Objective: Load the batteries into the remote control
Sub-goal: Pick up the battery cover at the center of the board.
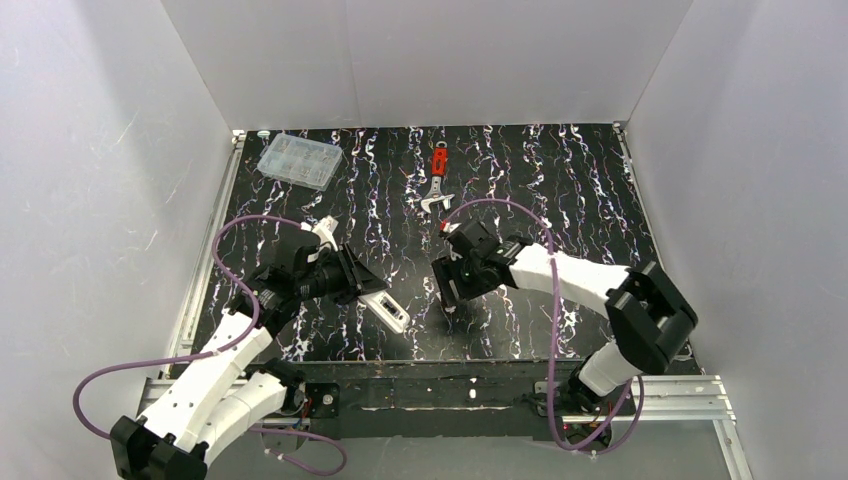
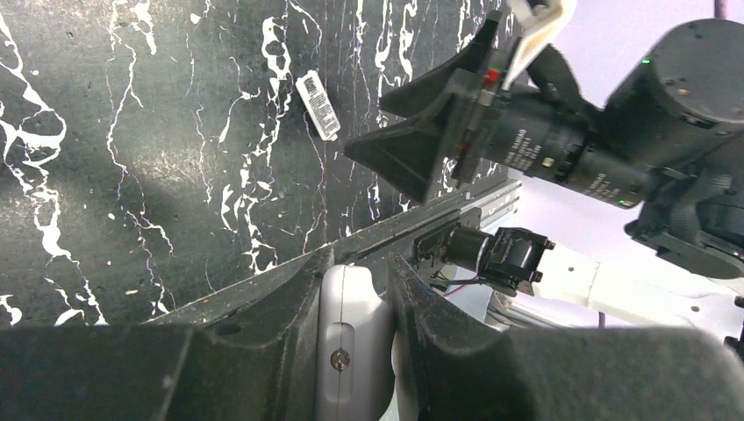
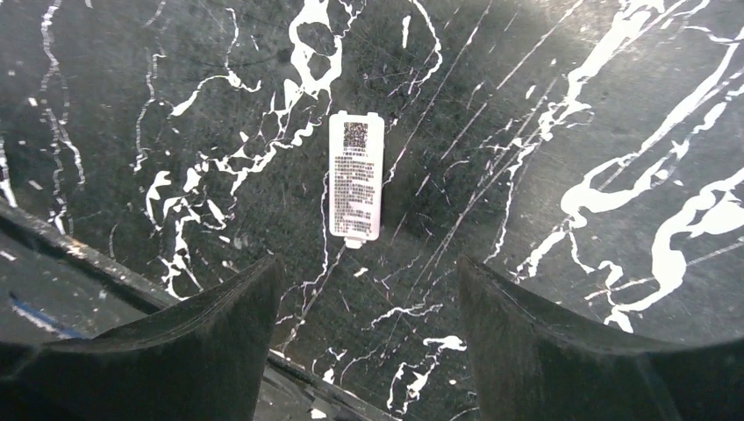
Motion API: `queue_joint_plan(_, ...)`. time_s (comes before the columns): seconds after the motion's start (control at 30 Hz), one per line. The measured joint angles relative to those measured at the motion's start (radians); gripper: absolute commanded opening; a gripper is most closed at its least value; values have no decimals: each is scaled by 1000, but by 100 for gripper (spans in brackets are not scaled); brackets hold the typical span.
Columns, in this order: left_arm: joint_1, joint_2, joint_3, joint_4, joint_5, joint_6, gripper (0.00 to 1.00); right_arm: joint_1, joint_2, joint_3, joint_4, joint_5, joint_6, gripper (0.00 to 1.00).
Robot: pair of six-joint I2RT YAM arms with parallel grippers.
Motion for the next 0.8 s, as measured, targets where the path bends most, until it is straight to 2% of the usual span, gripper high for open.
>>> queue_joint_plan(0.43, 5, 1, 1, 0, 14, 0, 0, 85, 150, 84, 23, 78, -40, 69)
queue_joint_plan(0.7, 5, 11, 14, 0, 26, 0, 0, 93, 193, 93, 14, 112, -69, 57)
queue_joint_plan(0.8, 5, 11, 14, 0, 29, 0, 0, 93, 196, 93, -2, 122, -73, 56)
